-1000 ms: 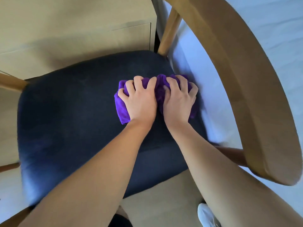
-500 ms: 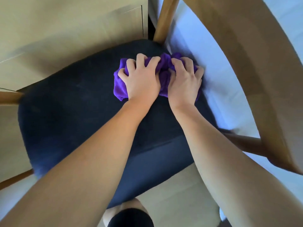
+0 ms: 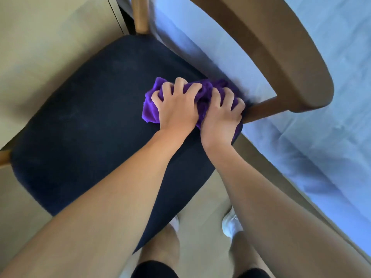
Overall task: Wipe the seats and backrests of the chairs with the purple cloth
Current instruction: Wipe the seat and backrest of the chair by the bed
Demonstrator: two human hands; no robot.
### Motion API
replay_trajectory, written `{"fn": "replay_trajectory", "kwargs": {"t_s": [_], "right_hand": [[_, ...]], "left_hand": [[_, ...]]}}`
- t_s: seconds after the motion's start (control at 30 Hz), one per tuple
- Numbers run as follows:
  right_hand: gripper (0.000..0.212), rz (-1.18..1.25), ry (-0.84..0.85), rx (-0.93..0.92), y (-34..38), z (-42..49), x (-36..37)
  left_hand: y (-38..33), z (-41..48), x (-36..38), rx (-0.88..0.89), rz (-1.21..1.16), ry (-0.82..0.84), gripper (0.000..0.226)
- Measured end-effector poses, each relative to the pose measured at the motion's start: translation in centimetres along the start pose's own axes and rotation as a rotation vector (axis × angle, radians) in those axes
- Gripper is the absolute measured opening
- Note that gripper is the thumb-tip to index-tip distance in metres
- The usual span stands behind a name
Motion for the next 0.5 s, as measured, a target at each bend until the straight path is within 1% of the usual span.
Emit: {"fn": "replay_trajectory", "kwargs": {"t_s": [0.07,0.2,0.4,0.5], "right_hand": [[0.052,0.046,-0.012,0.025,-0.4,-1.5,0.1],[0.051,0.101,-0.066,0.018,-1.5,-3.6,0.2],[0.04,0.216,-0.252,0.1,-4.7,-5.6,-0.1],[0.036,0.267,-0.311,0.073,-5.9,-6.7,0.0]], "left_hand": [[-0.1,-1.1,0.2,0.022,0.004,0.01,0.033],[-0.2,-3.3,0.8,0.062,0.013,0.008,0.031],[-3.2,-4.8,1.4,0.195,-0.01,0.028,0.03],[-4.2,-5.8,2.0,0.203,0.018,0.029,0.033]]}}
Point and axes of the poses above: each hand's wrist, its own z-axis towards the middle knuckle, its own x-axis out of the palm, y = z × x, the point moved 7 cm from there along z, towards the middle knuckle, and after that the axes turned 13 degrees about -x, right-handed, at the moved point
